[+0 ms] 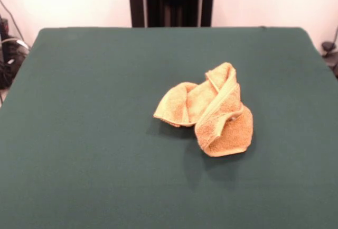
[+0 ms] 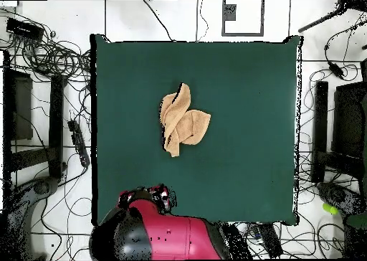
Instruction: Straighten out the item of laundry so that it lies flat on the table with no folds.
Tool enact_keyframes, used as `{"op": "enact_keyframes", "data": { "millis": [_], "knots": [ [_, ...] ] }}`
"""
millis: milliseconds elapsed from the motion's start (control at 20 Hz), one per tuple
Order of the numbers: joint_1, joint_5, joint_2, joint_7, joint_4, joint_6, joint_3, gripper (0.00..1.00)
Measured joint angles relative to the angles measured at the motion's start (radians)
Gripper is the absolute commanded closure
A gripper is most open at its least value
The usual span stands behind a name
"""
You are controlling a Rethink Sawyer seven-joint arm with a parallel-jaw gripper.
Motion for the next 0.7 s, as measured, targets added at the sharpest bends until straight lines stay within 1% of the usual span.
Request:
{"op": "enact_keyframes", "data": {
  "millis": [150, 300, 550, 700],
  "knots": [
    [-0.014, -0.020, 0.046, 0.000, -0.010, -0.066, -0.001, 0.00],
    [-0.024, -0.039, 0.111, 0.000, -0.024, -0.154, -0.008, 0.00],
    [-0.024, -0.066, 0.197, 0.000, -0.051, -0.230, -0.024, 0.00],
    [-0.026, -0.071, 0.240, 0.000, -0.068, -0.236, -0.031, 0.00]
  ]
}}
